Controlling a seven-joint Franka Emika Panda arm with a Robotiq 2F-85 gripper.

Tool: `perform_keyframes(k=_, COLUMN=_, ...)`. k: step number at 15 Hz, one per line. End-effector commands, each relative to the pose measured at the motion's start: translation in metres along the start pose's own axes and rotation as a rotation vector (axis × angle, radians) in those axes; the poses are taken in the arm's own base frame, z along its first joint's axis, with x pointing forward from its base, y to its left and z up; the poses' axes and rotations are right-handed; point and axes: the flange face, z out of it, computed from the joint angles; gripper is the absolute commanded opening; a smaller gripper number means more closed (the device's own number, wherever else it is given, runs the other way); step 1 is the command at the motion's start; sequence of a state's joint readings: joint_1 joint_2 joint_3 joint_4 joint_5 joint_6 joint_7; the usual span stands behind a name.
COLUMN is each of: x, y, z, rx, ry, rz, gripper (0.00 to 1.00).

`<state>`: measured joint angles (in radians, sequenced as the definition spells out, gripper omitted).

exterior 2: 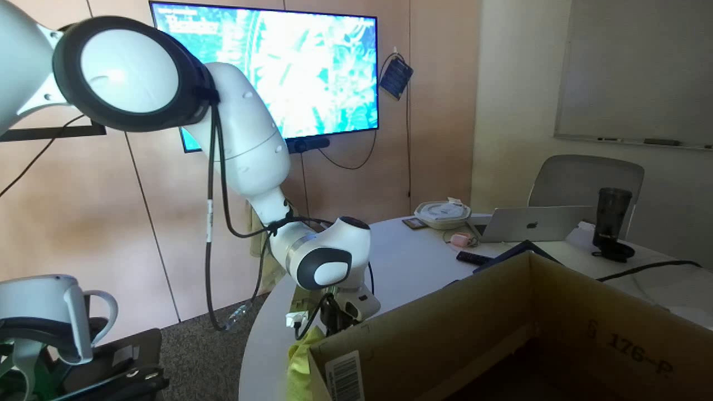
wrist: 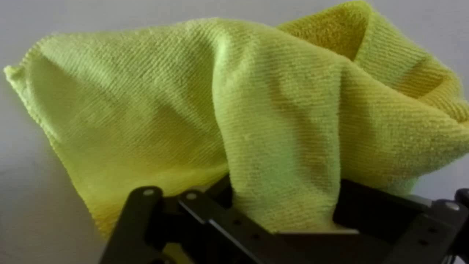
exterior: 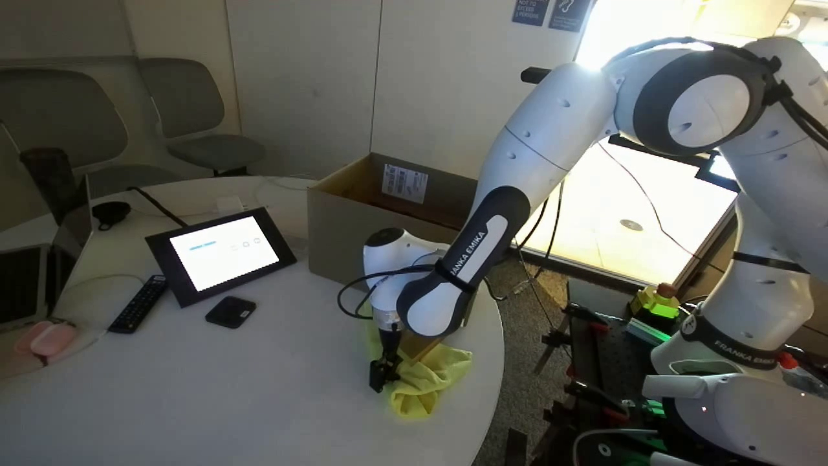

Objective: Pick up the marker and put it on the cloth and fold the cloth, then pick up the cloth and put it in the box

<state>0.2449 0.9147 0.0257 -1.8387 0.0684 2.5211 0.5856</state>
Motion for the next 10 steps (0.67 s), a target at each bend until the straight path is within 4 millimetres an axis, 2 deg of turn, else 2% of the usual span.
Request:
perform_keyframes(k=1, x=0.007, y=-0.007, z=0.011, rx=0.007, ry=0.000, rz=-0.026, gripper=0.24)
perform_keyframes(k=3, x=0.006, y=-0.008, z=0.007, rx=0.011, ry=0.003, rz=-0.036, gripper=0.10)
perform_keyframes(k=4, x=0.005, y=-0.010, z=0.004, rx=0.012, ry=0.008, rz=-0.040, gripper=0.06)
perform_keyframes(k=7, x=0.004, y=-0.010, z=-0.009, rx=0.016, ry=0.020, rz=-0.051, gripper=0.01)
perform_keyframes(k=9, x=0.001, y=-0.007, z=-0.023, rx=0.018, ry=0.031, rz=-0.064, gripper=0.07)
perform_keyframes(k=10, x=0.000, y=-0.005, z=-0.032, rx=0.018, ry=0.037, rz=-0.072, gripper=0.06)
